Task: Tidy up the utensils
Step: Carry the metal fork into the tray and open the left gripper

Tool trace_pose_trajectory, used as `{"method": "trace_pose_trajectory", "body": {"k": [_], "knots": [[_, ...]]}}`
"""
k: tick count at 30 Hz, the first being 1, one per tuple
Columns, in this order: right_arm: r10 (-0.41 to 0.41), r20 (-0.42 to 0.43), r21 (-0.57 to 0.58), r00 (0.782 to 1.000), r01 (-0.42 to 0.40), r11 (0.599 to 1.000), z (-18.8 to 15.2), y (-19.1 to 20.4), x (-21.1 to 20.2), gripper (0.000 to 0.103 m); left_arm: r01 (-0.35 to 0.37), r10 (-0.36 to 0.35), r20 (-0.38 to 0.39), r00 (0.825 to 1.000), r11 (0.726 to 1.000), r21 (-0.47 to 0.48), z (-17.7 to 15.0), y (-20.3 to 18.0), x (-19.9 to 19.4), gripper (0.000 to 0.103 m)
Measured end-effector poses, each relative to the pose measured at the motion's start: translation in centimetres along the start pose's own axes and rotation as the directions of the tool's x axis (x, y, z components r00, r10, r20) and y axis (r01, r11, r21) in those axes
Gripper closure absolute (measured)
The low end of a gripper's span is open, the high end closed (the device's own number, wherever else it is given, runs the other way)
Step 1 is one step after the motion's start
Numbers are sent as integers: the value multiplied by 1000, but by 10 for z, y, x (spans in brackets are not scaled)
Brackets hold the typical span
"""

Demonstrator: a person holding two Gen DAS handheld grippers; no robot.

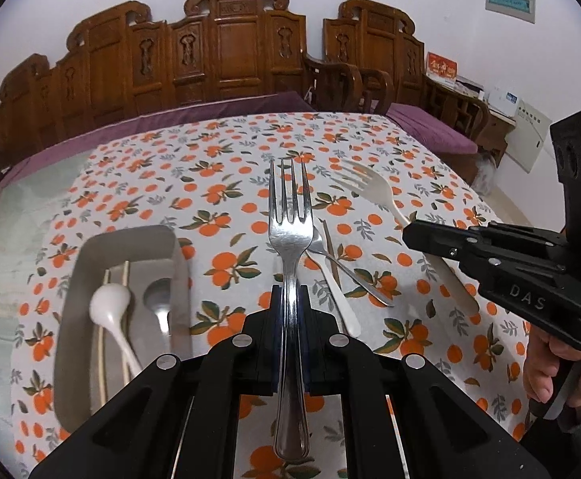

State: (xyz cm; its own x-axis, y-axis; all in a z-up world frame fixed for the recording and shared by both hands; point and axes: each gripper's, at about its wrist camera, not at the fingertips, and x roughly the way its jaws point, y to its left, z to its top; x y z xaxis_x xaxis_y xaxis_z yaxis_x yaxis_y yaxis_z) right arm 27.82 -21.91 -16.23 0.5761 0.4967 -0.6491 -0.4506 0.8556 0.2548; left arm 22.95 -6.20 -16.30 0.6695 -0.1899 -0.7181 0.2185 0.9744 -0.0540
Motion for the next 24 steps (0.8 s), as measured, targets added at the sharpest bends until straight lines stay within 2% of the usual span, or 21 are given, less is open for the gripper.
{"method": "trace_pose_trajectory", "body": {"k": [13, 24], "knots": [[6, 30, 8, 1000, -6, 1000, -5, 16, -17, 99, -38, 39, 52, 998, 999, -17, 3, 19, -42, 97], [47, 54, -36, 997, -45, 998, -1, 42, -25, 99, -111, 113, 43, 993, 993, -46, -1, 60, -47, 97]]}}
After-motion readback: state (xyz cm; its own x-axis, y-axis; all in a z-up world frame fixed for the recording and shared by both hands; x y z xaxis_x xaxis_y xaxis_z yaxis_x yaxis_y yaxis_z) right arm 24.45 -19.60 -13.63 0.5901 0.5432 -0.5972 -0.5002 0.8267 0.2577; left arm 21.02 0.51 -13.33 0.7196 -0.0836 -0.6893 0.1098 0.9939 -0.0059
